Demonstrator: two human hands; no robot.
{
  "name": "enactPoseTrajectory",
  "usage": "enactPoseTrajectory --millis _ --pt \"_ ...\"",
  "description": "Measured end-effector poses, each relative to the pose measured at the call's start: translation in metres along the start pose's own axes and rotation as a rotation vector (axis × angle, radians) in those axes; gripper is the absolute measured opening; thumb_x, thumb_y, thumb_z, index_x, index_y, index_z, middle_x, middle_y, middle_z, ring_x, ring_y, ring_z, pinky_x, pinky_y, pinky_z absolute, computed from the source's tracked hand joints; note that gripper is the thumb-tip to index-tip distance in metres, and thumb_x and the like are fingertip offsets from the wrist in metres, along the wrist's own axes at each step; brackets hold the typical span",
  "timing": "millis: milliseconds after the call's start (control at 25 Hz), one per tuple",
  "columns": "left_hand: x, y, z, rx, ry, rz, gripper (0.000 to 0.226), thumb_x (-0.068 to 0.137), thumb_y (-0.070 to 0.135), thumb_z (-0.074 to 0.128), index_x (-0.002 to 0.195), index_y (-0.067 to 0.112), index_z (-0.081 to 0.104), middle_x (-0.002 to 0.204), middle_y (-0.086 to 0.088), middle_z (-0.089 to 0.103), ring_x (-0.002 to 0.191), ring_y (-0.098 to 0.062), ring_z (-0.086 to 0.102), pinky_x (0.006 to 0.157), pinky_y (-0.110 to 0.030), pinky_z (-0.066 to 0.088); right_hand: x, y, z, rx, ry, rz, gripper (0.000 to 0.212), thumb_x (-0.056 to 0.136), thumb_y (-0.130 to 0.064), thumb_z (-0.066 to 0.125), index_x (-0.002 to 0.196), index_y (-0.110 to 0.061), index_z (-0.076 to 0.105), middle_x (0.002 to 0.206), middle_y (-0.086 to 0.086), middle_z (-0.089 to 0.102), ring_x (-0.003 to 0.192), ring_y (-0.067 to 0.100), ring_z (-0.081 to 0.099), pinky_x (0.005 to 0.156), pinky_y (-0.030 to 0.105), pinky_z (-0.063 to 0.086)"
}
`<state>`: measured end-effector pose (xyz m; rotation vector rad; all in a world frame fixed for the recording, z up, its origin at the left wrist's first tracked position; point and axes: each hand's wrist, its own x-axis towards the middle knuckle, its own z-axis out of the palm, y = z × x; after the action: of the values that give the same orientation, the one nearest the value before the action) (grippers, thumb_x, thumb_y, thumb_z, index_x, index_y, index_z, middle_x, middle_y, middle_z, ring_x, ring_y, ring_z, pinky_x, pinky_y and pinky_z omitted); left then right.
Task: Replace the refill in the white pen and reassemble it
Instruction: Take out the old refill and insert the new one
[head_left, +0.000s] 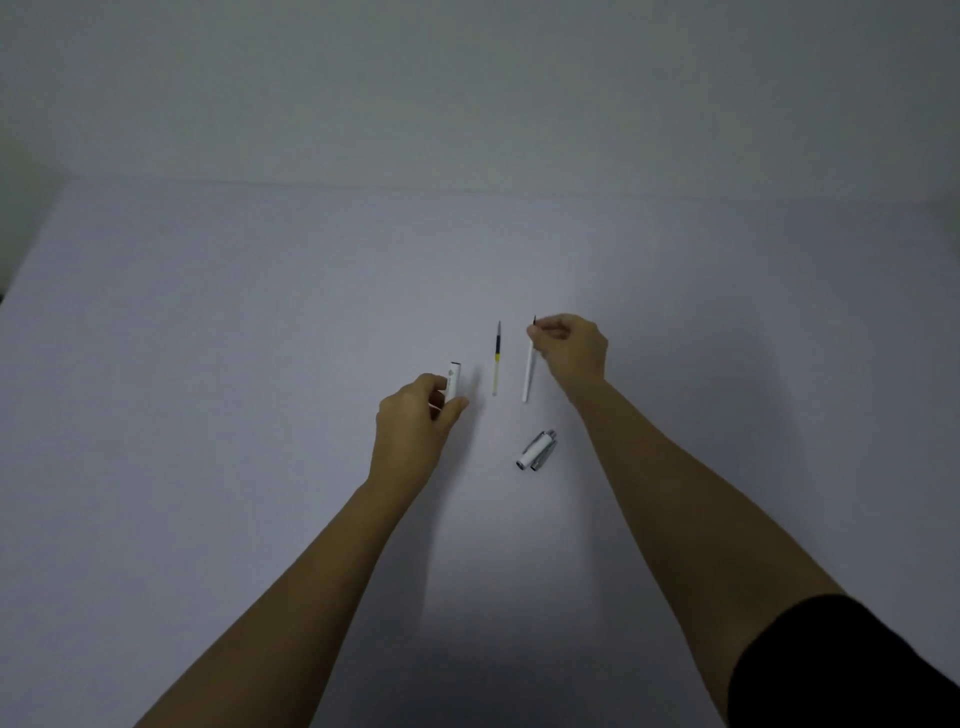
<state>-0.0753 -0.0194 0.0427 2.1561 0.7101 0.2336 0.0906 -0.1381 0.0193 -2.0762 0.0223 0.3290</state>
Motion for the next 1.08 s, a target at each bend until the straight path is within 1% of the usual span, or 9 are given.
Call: enactPoseTrajectory --millis 80,240,360,560,680,840,960,1000,1080 --pt "0.010 -0.002 -0.001 -0.005 0.016 -0.002 0.021 0.084 0.023 0.066 0.098 0.006 0.063 0.082 -0.011 0.070 0.067 -0.025 0.065 0.070 -0.041 0.057 0.007 0.008 0.009 -0.045 -0.007 0.017 0.022 0.079 -0.019 0.071 0.095 -0.004 0.071 0.093 0.016 0.074 0.086 0.026 0.069 0.084 0.033 0.055" --pt "0.021 -0.007 -0.002 -0.008 0.037 0.010 0.023 0.084 0.024 0.066 0.100 0.007 0.064 0.078 -0.004 0.067 0.063 -0.020 0.064 0.065 -0.030 0.054 0.016 0.013 0.022 -0.152 -0.019 0.016 0.023 0.082 -0.019 0.070 0.097 -0.002 0.071 0.095 0.017 0.073 0.089 0.027 0.068 0.076 0.025 0.050" --pt "0.028 -0.010 -0.001 -0.014 0.043 0.003 0.023 0.084 0.026 0.066 0.100 0.009 0.064 0.074 0.001 0.063 0.061 -0.018 0.063 0.062 -0.027 0.052 0.021 0.013 0.029 -0.220 0.000 -0.029 0.022 0.084 -0.017 0.067 0.097 0.000 0.069 0.096 0.018 0.072 0.089 0.028 0.067 0.076 0.028 0.049" --pt "0.033 -0.014 0.002 -0.036 0.040 -0.004 0.022 0.084 0.026 0.066 0.099 0.010 0.064 0.073 0.002 0.064 0.059 -0.015 0.063 0.057 -0.017 0.048 0.020 0.011 0.032 -0.239 0.033 -0.058 0.021 0.087 -0.019 0.064 0.096 0.000 0.069 0.095 0.016 0.072 0.089 0.027 0.066 0.076 0.026 0.047" --pt "0.035 -0.013 0.002 -0.044 0.046 0.010 0.022 0.084 0.026 0.067 0.098 0.010 0.064 0.071 0.003 0.063 0.056 -0.011 0.061 0.056 -0.015 0.047 0.016 0.007 0.033 -0.252 0.037 -0.110 0.019 0.089 -0.017 0.060 0.094 0.000 0.068 0.092 0.016 0.072 0.084 0.027 0.067 0.071 0.023 0.046" --pt "0.038 -0.014 0.001 -0.043 0.050 0.026 0.022 0.084 0.026 0.067 0.098 0.010 0.064 0.071 0.003 0.062 0.055 -0.011 0.061 0.057 -0.016 0.047 0.009 -0.006 0.045 -0.335 -0.030 -0.214 0.017 0.087 -0.016 0.063 0.094 -0.001 0.066 0.087 0.016 0.073 0.080 0.027 0.068 0.068 0.023 0.044" --pt "0.037 -0.014 0.001 -0.036 0.040 0.028 0.024 0.083 0.027 0.067 0.099 0.009 0.064 0.072 0.004 0.062 0.057 -0.013 0.061 0.058 -0.016 0.047 0.007 -0.009 0.054 -0.394 -0.040 -0.151 0.023 0.084 -0.015 0.067 0.102 -0.001 0.062 0.094 0.017 0.070 0.085 0.028 0.067 0.069 0.026 0.047" --pt "0.036 -0.014 0.000 -0.033 0.040 0.028 0.024 0.083 0.028 0.067 0.099 0.009 0.064 0.072 0.003 0.062 0.058 -0.014 0.061 0.058 -0.016 0.047 0.006 -0.009 0.056 -0.409 -0.034 -0.127 0.023 0.083 -0.013 0.067 0.102 0.000 0.062 0.096 0.018 0.070 0.087 0.029 0.067 0.070 0.028 0.048" --pt "0.033 -0.015 -0.003 -0.037 0.042 0.024 0.025 0.083 0.028 0.067 0.099 0.009 0.064 0.072 0.002 0.063 0.059 -0.016 0.062 0.059 -0.018 0.048 0.006 -0.009 0.059 -0.442 -0.015 -0.099 0.019 0.085 -0.007 0.064 0.102 0.001 0.062 0.099 0.019 0.070 0.091 0.030 0.067 0.070 0.026 0.046"
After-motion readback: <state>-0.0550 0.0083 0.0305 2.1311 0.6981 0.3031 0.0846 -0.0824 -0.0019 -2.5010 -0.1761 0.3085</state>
